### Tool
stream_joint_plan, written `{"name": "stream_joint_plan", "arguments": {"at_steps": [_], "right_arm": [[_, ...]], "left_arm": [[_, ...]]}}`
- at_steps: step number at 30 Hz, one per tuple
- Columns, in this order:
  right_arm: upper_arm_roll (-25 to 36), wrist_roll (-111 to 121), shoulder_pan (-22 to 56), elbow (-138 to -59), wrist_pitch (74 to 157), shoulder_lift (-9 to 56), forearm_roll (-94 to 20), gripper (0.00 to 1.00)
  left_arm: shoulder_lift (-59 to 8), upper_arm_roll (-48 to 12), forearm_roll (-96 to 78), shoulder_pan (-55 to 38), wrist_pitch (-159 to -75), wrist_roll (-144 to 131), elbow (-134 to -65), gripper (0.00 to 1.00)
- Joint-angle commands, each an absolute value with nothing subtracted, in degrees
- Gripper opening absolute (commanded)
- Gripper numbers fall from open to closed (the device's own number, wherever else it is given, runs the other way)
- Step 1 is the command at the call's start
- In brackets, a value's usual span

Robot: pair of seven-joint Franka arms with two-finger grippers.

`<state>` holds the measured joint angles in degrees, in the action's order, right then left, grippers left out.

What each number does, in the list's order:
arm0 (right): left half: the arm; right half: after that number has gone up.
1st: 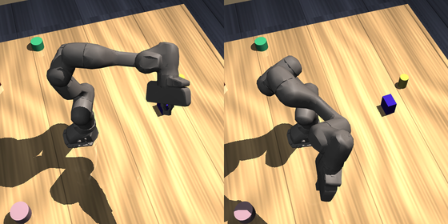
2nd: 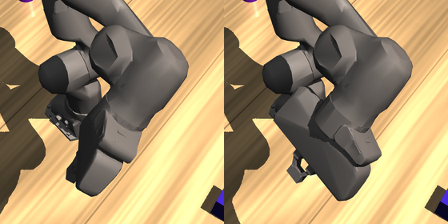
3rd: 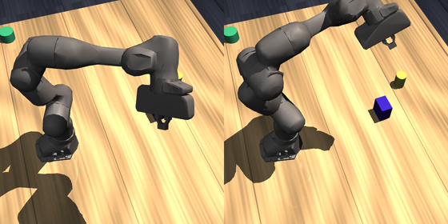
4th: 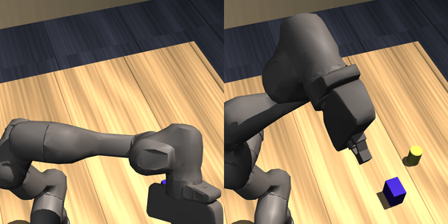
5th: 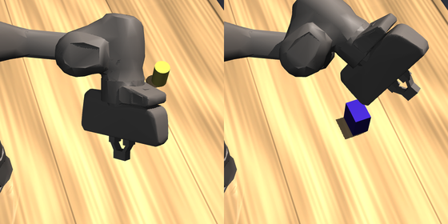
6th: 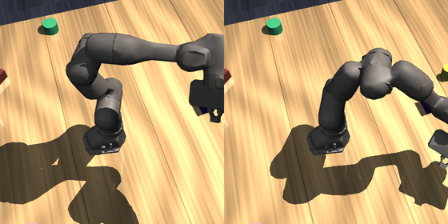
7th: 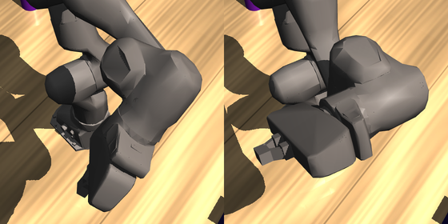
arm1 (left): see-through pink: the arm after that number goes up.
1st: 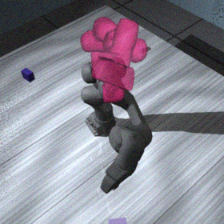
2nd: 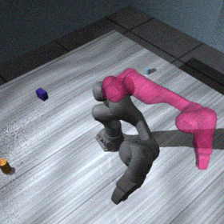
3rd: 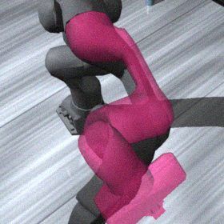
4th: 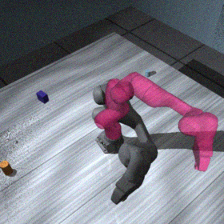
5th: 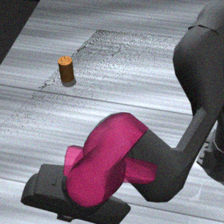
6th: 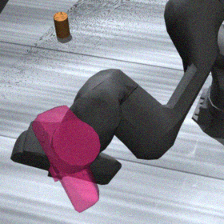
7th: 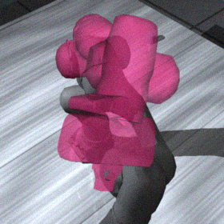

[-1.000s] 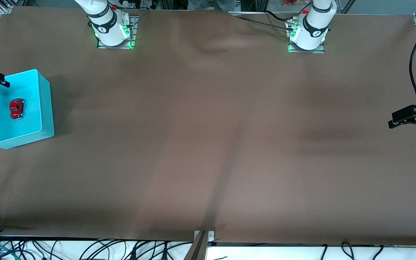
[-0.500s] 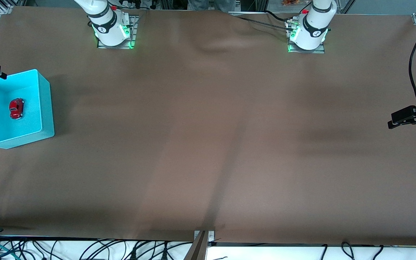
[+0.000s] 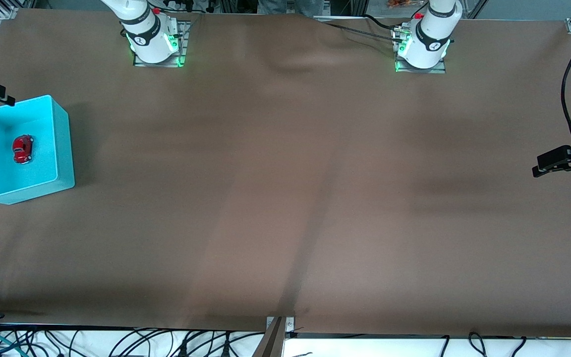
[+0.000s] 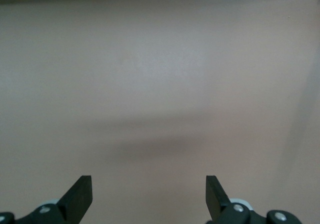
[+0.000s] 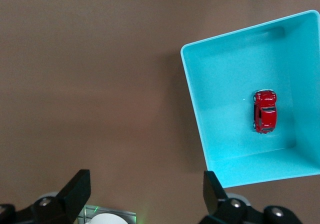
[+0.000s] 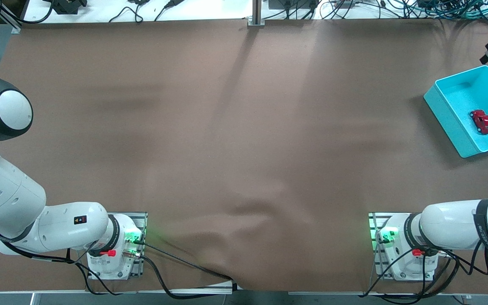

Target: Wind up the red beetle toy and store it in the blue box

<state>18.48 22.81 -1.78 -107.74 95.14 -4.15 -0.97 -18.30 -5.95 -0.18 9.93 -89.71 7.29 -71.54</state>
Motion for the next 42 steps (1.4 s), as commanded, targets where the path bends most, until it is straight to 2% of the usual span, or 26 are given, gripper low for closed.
{"name": "stream_joint_plan", "arguments": {"at_steps": [1, 12, 19, 33, 42], "right_arm": [[14.6, 16.27, -1.85, -104.07, 90.71, -3.78, 0.0, 1.0], [4.58, 1.24, -1.85, -101.69, 88.68, -3.25, 0.0, 1.0], [0.36, -5.53, -1.85, -100.46, 88.77, -2.29, -0.44, 1.0], [-4.75, -11.51, -1.85, -99.76, 89.82, -1.67, -0.79, 1.0], [-6.24, -13.18, -1.76, -99.67, 94.74, -1.32, -0.88, 1.0]], "left_arm": [[-18.54, -5.8, 0.7, 9.84, -89.3, 8.53, -70.75, 1.0], [-18.54, -5.8, 0.7, 9.93, -89.3, 8.53, -70.75, 1.0], [-18.54, -5.8, 0.7, 9.84, -89.3, 8.53, -70.75, 1.0], [-18.54, -5.89, 0.7, 9.93, -89.82, 8.44, -70.75, 1.0], [-18.54, -5.89, 0.7, 9.93, -89.82, 8.44, -70.75, 1.0]]}}
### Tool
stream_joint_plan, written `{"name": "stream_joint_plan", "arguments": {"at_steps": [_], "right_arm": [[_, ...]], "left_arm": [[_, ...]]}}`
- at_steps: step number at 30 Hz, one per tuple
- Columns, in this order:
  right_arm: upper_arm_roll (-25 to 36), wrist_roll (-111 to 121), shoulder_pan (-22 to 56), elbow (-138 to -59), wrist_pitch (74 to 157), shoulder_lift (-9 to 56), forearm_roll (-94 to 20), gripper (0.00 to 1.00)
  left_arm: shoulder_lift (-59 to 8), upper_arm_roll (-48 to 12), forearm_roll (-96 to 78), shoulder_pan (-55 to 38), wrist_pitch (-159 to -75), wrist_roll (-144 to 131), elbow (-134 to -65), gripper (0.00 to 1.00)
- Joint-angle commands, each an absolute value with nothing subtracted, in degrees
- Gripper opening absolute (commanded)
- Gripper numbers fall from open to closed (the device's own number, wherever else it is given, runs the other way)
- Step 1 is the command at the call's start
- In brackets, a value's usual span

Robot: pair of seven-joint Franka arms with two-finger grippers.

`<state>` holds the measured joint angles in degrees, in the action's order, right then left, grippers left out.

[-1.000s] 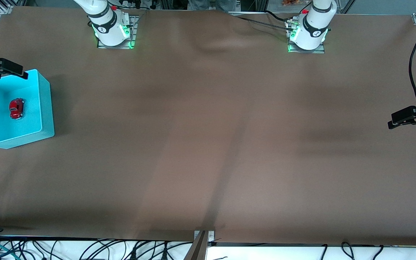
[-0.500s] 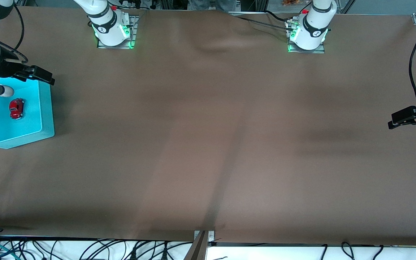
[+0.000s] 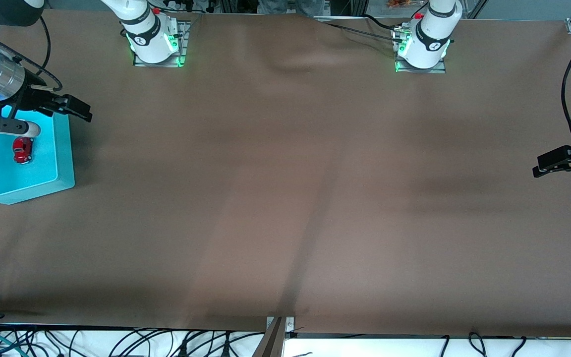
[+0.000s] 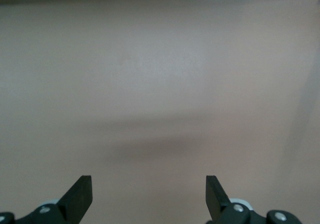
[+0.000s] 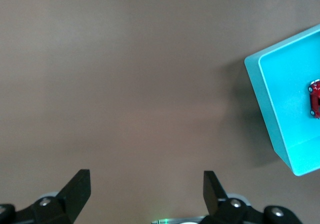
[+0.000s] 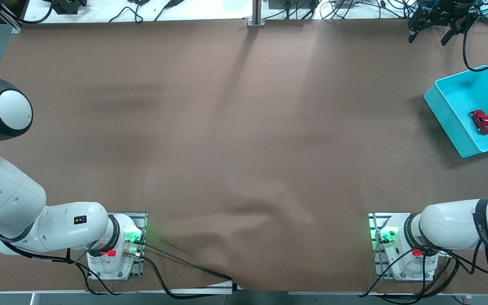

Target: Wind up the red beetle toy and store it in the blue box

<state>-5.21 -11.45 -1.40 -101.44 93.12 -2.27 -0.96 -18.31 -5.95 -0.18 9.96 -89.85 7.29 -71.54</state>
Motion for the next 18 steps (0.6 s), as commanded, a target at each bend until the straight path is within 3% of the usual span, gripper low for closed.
{"name": "stream_joint_plan", "arguments": {"at_steps": [1, 18], "right_arm": [[-6.33, -13.18, -1.67, -99.67, 95.18, -0.97, -0.7, 1.0], [-6.59, -8.97, -1.32, -99.76, 95.71, 0.35, 0.53, 1.0]], "left_arm": [[-18.54, -5.89, 0.62, 9.93, -89.82, 8.44, -70.75, 1.0], [-18.54, -5.89, 0.7, 9.93, -89.82, 8.44, -70.75, 1.0]]}}
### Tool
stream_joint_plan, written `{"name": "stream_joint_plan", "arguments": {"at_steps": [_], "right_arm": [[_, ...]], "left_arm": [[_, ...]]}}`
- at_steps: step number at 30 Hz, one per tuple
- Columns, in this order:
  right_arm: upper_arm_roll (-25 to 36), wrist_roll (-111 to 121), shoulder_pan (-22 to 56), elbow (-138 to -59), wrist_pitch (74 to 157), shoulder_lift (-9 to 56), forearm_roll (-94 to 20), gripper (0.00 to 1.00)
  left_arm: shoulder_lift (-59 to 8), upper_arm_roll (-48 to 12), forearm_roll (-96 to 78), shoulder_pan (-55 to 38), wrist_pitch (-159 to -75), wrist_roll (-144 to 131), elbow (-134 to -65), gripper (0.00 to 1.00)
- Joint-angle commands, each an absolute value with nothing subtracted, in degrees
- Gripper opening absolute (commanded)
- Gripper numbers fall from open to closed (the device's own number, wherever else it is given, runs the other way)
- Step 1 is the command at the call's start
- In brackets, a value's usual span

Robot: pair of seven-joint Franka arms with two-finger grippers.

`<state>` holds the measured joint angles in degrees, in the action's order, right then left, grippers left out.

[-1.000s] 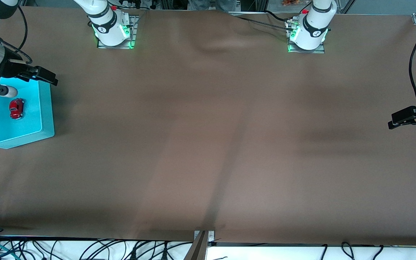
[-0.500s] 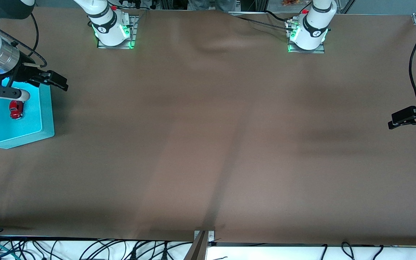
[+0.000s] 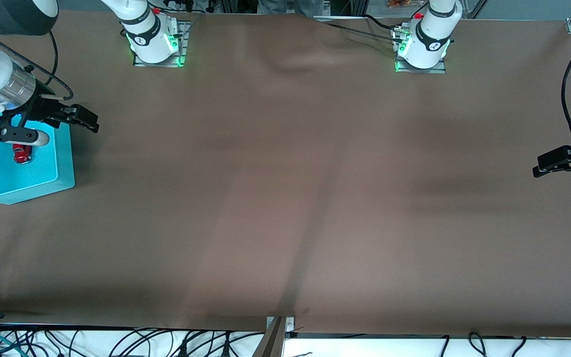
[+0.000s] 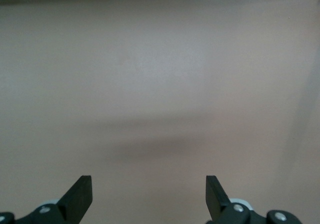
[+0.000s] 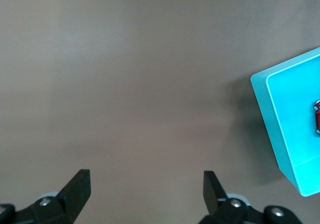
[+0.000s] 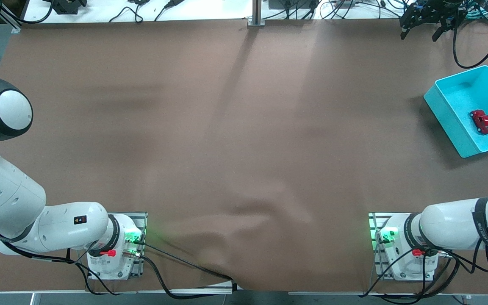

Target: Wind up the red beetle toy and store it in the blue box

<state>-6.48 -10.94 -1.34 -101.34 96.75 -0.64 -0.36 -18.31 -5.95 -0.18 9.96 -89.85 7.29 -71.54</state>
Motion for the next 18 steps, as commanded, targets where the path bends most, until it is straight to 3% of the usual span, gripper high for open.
{"name": "stream_joint_plan", "arguments": {"at_steps": [1, 18], "right_arm": [[-6.5, -8.01, -1.32, -99.67, 95.71, 0.35, 0.61, 1.0], [-6.06, -1.05, -2.2, -99.58, 92.64, 0.53, 0.53, 1.0]], "left_arm": [[-18.54, -5.8, 0.7, 9.93, -89.82, 8.44, -70.75, 1.0], [-18.54, -5.8, 0.7, 9.93, -89.74, 8.53, -70.75, 1.0]]}}
